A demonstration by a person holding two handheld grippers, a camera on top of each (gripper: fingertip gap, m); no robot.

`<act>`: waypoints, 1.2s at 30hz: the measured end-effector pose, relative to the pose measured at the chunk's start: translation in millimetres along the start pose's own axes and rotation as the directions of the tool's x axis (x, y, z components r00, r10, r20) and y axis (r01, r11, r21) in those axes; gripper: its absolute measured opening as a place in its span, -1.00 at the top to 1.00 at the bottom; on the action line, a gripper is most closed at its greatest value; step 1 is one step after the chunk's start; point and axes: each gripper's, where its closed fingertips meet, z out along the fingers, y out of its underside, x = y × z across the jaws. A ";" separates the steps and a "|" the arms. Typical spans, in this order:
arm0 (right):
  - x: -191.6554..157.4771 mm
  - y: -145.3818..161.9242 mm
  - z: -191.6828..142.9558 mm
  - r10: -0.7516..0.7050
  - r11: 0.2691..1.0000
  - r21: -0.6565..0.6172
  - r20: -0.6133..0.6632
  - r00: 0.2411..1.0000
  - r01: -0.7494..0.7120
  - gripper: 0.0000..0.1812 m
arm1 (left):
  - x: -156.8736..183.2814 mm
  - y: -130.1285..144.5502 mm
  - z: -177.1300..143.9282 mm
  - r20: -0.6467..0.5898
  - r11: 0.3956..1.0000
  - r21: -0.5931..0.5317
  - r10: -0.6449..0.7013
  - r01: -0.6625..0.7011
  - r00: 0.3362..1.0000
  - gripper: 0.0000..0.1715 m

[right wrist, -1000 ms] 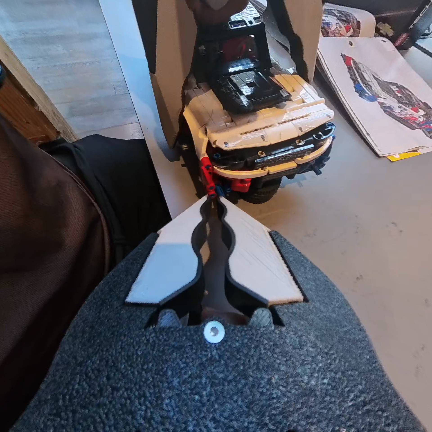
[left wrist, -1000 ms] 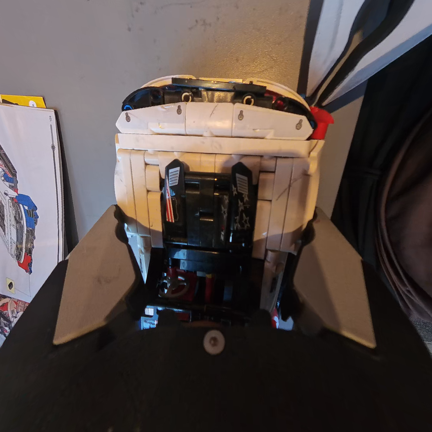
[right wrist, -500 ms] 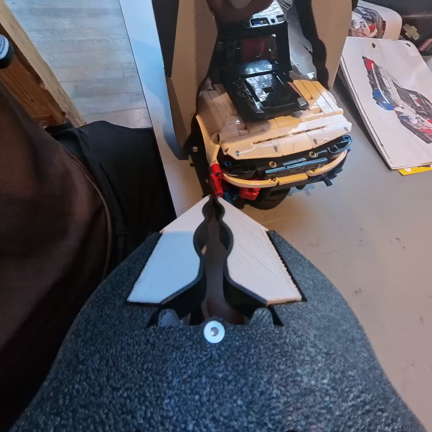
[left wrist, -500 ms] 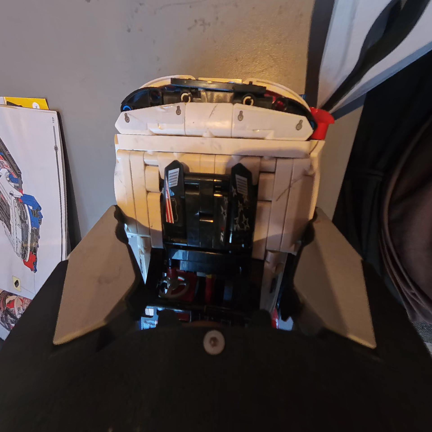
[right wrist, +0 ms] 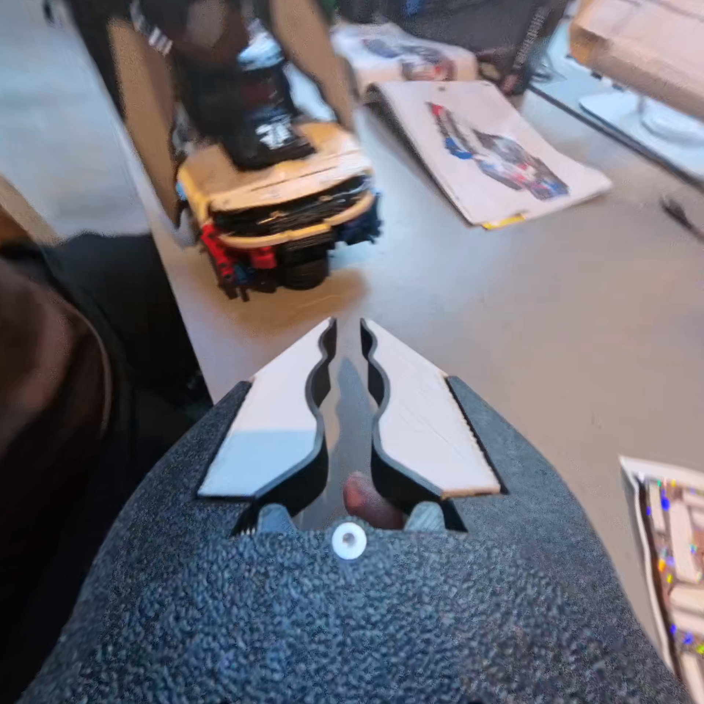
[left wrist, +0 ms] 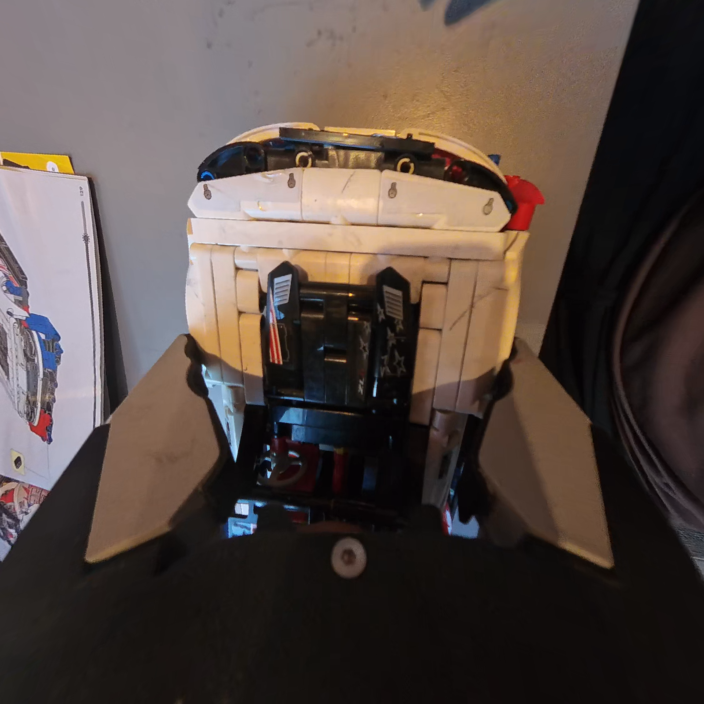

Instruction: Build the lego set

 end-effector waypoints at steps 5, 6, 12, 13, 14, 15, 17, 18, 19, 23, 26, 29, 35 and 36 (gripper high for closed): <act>45.9 -6.0 -19.3 0.308 0.941 0.122 0.076 0.948 -0.315 0.70 | 0.0 0.5 0.5 -0.036 1.000 -0.012 0.000 0.000 0.999 -0.76; 44.1 -9.4 -20.5 0.326 0.929 0.138 0.129 0.937 -0.342 0.69 | 0.0 0.7 0.5 -0.036 1.000 -0.013 -0.001 0.000 0.999 -0.76; 2.4 -34.7 -22.8 0.301 0.893 0.214 0.368 0.880 -0.395 0.70 | 0.2 1.8 1.0 -0.010 1.000 -0.031 -0.002 0.001 1.000 -0.78; -12.0 -36.0 -17.4 0.301 0.898 0.190 0.395 0.868 -0.398 0.65 | 0.2 1.9 1.1 -0.010 0.999 -0.033 -0.002 0.002 1.000 -0.78; -27.0 -36.3 -11.3 0.292 0.909 0.164 0.409 0.865 -0.384 0.60 | 0.2 2.0 1.3 -0.011 0.999 -0.035 -0.004 0.003 1.000 -0.78; -39.3 -34.8 -3.6 0.275 0.926 0.138 0.395 0.877 -0.352 0.59 | 0.3 2.0 1.5 -0.011 0.999 -0.037 -0.004 0.004 1.000 -0.78; -53.6 -26.6 15.4 0.231 0.960 0.080 0.324 0.918 -0.269 0.54 | 0.3 2.0 1.8 -0.011 0.999 -0.040 -0.004 0.004 1.000 -0.78; -61.4 -22.4 24.0 0.216 0.969 0.044 0.319 0.923 -0.242 0.54 | 0.3 2.1 1.9 -0.011 0.999 -0.040 -0.004 0.003 1.000 -0.78; -72.3 -19.6 30.5 0.206 0.974 0.013 0.348 0.914 -0.224 0.54 | 0.4 1.9 2.0 -0.011 0.999 -0.040 -0.004 0.003 1.000 -0.78; -89.0 -19.8 46.3 0.190 0.980 -0.008 0.365 0.912 -0.201 0.71 | 0.4 1.8 2.1 -0.003 0.999 -0.036 -0.004 0.003 1.000 -0.78; -91.0 -18.3 51.8 0.178 0.983 -0.025 0.346 0.921 -0.181 0.81 | 0.5 1.7 2.0 0.002 0.999 -0.037 -0.003 0.003 1.000 -0.79; -92.6 -15.8 56.8 0.163 0.987 -0.043 0.324 0.932 -0.158 0.81 | 0.5 1.6 2.2 0.003 0.999 -0.036 -0.004 0.004 1.000 -0.79; -91.2 -15.4 59.6 0.250 0.968 -0.088 0.361 0.898 -0.234 0.89 | 0.6 1.6 2.1 0.016 0.999 -0.033 -0.004 0.004 1.000 -0.79; -91.1 -15.3 59.8 0.291 0.957 -0.107 0.385 0.876 -0.271 0.89 | 0.7 1.5 2.2 0.018 0.999 -0.032 -0.002 0.003 1.000 -0.79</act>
